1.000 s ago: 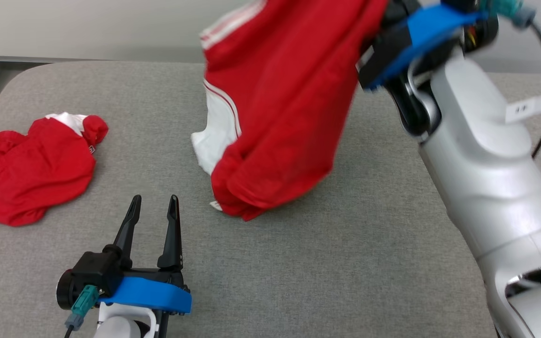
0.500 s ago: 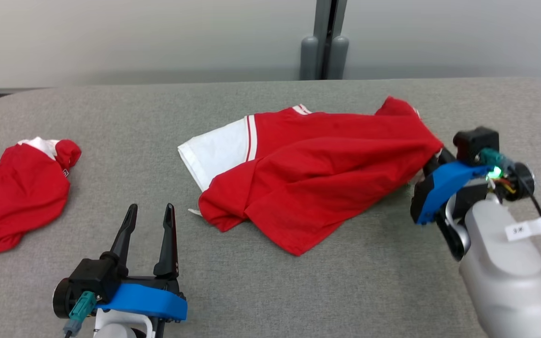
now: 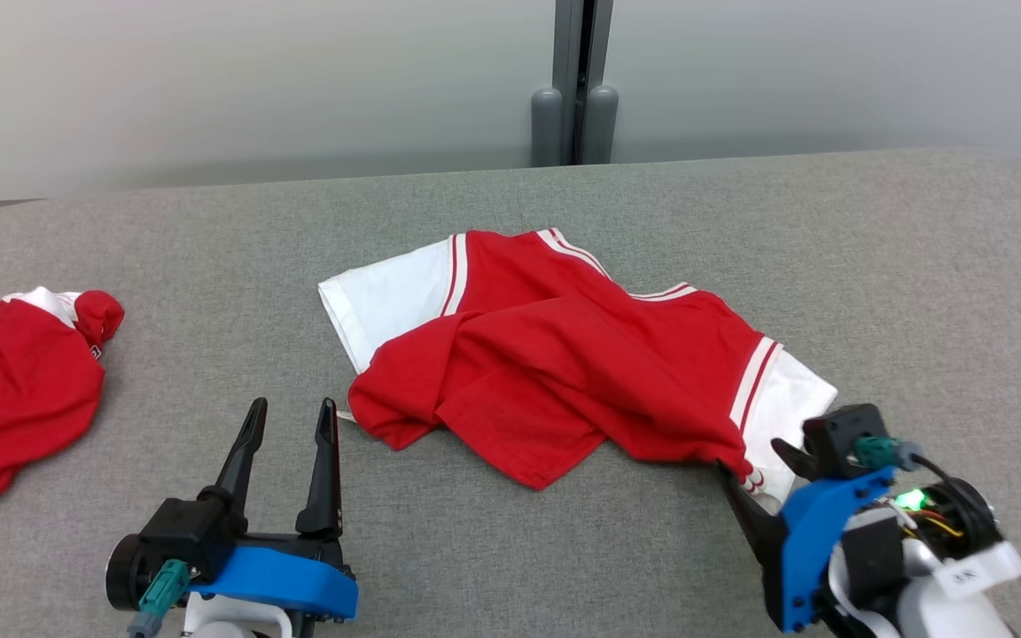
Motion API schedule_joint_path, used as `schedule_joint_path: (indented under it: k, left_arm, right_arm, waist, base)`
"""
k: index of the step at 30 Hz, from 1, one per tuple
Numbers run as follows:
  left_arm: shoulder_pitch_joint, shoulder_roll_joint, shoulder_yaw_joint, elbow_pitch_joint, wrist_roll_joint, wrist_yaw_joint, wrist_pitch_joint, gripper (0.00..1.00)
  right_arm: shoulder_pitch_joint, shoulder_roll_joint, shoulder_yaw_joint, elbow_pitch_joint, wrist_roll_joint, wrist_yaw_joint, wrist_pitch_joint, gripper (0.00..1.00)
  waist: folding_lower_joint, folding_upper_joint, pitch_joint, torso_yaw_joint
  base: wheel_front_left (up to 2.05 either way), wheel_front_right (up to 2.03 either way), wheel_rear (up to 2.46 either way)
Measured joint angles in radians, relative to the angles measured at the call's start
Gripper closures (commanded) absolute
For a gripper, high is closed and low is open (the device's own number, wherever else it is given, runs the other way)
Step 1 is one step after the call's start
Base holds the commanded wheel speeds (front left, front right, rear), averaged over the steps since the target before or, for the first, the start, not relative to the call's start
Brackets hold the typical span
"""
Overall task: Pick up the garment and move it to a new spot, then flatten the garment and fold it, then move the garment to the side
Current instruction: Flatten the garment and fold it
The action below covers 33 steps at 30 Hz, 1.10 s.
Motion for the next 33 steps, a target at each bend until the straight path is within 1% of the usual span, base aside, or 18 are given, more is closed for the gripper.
schedule_joint_path:
  k: [3, 6, 8, 10, 13, 17, 20, 23, 27, 33]
  left_arm:
    - [-0.001, 0.000, -0.005, -0.002, -0.001, 0.000, 0.000, 0.00]
    - [-0.005, 0.000, -0.007, -0.007, -0.002, 0.000, 0.000, 0.00]
    - [-0.010, 0.001, -0.009, -0.009, -0.003, 0.000, 0.000, 0.00]
    - [-0.022, 0.001, -0.012, -0.011, -0.003, 0.000, 0.000, 0.00]
    - [-0.044, 0.003, -0.016, -0.015, -0.002, 0.000, 0.000, 0.00]
    - [-0.081, 0.004, -0.024, -0.026, 0.000, -0.001, 0.000, 0.00]
    - [-0.107, 0.000, -0.042, -0.032, -0.001, -0.001, 0.000, 0.00]
    - [-0.138, -0.006, -0.052, -0.033, -0.002, -0.001, 0.000, 0.00]
    - [-0.158, -0.010, -0.062, -0.042, -0.008, -0.001, 0.000, 0.00]
    - [-0.166, -0.015, -0.074, -0.047, -0.019, -0.002, 0.000, 0.00]
  right_arm:
    - [0.056, -0.037, -0.009, -0.191, 0.071, 0.000, 0.109, 0.00]
    - [0.046, -0.061, -0.030, -0.344, 0.116, 0.000, 0.176, 0.00]
    - [0.010, -0.083, -0.036, -0.374, 0.128, 0.000, 0.210, 0.00]
    - [-0.056, -0.091, -0.042, -0.358, 0.140, 0.000, 0.236, 0.00]
    - [-0.179, -0.091, -0.044, -0.236, 0.161, 0.000, 0.252, 0.00]
    - [-0.365, -0.080, -0.067, -0.009, 0.167, 0.000, 0.231, 0.00]
    - [-0.481, -0.072, -0.088, 0.164, 0.159, 0.000, 0.198, 0.00]
    - [-0.581, -0.082, -0.096, 0.304, 0.145, 0.000, 0.170, 0.00]
    - [-0.672, -0.094, -0.066, 0.446, 0.124, 0.000, 0.153, 0.00]
    - [-0.751, -0.118, -0.054, 0.595, 0.075, 0.000, 0.135, 0.00]
  waist:
    - [0.0000, 0.0000, 0.005, 0.003]
    - [0.0000, 0.0000, 0.015, 0.010]
    - [0.0000, 0.0000, 0.024, 0.015]
    - [0.0000, 0.0000, 0.037, 0.022]
    - [0.0000, 0.0000, 0.061, 0.039]
    - [0.0002, 0.0000, 0.104, 0.071]
    - [0.0002, 0.0000, 0.136, 0.109]
    - [0.0002, 0.0000, 0.167, 0.159]
    - [0.0003, 0.0000, 0.209, 0.226]
    - [0.0003, 0.0000, 0.267, 0.304]
  base:
    - [0.00, 0.00, 0.00]
    - [0.00, 0.00, 0.00]
    - [0.00, 0.00, 0.00]
    - [0.00, 0.00, 0.00]
    - [0.00, 0.00, 0.00]
    - [0.00, 0.00, 0.00]
    - [0.00, 0.00, 0.00]
    - [0.00, 0.00, 0.00]
    - [0.00, 0.00, 0.00]
    - [0.00, 0.00, 0.00]
